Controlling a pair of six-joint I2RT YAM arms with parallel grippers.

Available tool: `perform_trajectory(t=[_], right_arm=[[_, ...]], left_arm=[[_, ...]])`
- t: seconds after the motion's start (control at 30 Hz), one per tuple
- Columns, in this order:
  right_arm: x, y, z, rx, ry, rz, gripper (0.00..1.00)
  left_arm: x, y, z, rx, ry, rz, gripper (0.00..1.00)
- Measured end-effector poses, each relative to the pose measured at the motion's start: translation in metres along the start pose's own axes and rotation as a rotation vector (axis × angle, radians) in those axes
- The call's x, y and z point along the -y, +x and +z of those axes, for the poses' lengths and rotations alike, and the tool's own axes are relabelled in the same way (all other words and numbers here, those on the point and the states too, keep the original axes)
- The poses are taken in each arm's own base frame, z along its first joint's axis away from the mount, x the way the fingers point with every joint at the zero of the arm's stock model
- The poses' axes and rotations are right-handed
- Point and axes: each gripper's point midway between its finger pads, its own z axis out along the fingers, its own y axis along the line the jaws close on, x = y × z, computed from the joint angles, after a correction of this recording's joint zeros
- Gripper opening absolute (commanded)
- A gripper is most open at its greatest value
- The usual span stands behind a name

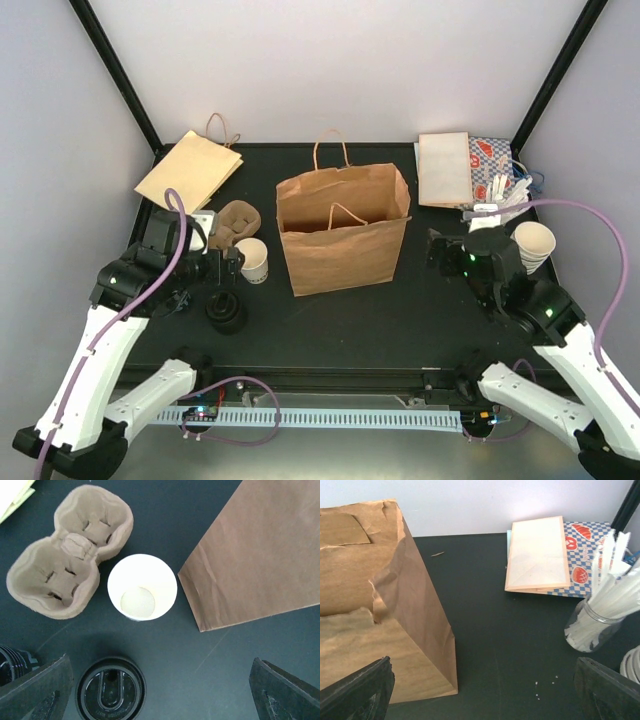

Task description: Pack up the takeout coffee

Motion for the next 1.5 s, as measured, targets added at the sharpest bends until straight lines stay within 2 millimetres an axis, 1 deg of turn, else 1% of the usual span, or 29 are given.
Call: perform_trajectory(t=[0.07, 0.17, 0.23, 0.3, 0.37, 0.43, 0.53, 0.63, 0.7, 0.83, 0.93, 1.0, 1.1, 1.23, 1.33, 1.5], right_arm=[[0.006, 0.002, -0.005, 0.009, 0.008, 0.005, 1.0], [0.011, -0.001, -0.008, 0.009, 0.036, 0.013, 1.0], [0.012, -0.006, -0.005, -0.011, 0.066, 0.005, 1.0], [0.011, -0.012, 0.003, -0.035, 0.106, -0.005, 1.0], [0.016, -0.018, 0.015, -0.074, 0.163, -0.009, 0.99], [0.026, -0.02, 0.026, -0.112, 0.221, -0.002, 0.98], [0.05, -0.024, 0.038, -0.166, 0.294, 0.052, 0.95], [0.077, -0.03, 0.042, -0.196, 0.343, 0.13, 0.92], [0.091, -0.033, 0.043, -0.213, 0.365, 0.174, 0.9], [0.11, -0.035, 0.047, -0.256, 0.403, 0.229, 0.84], [0.12, -0.031, 0.052, -0.293, 0.425, 0.254, 0.77], [0.128, -0.029, 0.054, -0.312, 0.447, 0.276, 0.75], [0.134, -0.03, 0.059, -0.323, 0.461, 0.295, 0.7], [0.136, -0.026, 0.073, -0.356, 0.47, 0.303, 0.7], [0.14, -0.027, 0.087, -0.382, 0.488, 0.299, 0.7], [0.153, -0.03, 0.104, -0.407, 0.543, 0.294, 0.67]], left_arm=[[-0.001, 0.004, 0.005, -0.017, 0.003, -0.006, 0.99], [0.002, 0.006, 0.009, -0.02, 0.019, -0.002, 0.99], [0.004, 0.007, 0.014, -0.024, 0.035, 0.006, 0.99], [0.007, 0.009, 0.02, -0.026, 0.057, 0.019, 0.99], [0.009, 0.011, 0.025, -0.019, 0.078, 0.029, 0.99], [0.012, 0.014, 0.03, -0.003, 0.105, 0.043, 0.99], [0.016, 0.013, 0.033, 0.05, 0.14, 0.066, 0.99], [0.019, 0.011, 0.032, 0.112, 0.167, 0.084, 0.99], [0.021, 0.008, 0.03, 0.152, 0.184, 0.092, 0.99], [0.024, 0.003, 0.027, 0.231, 0.216, 0.103, 0.99], [0.025, 0.006, 0.031, 0.255, 0.231, 0.107, 0.99], [0.025, 0.009, 0.035, 0.26, 0.241, 0.109, 0.99], [0.026, 0.012, 0.039, 0.257, 0.248, 0.11, 0.99], [0.029, 0.008, 0.037, 0.273, 0.266, 0.115, 0.99], [0.031, 0.006, 0.036, 0.281, 0.276, 0.118, 0.99], [0.034, 0.006, 0.037, 0.281, 0.29, 0.121, 0.99]])
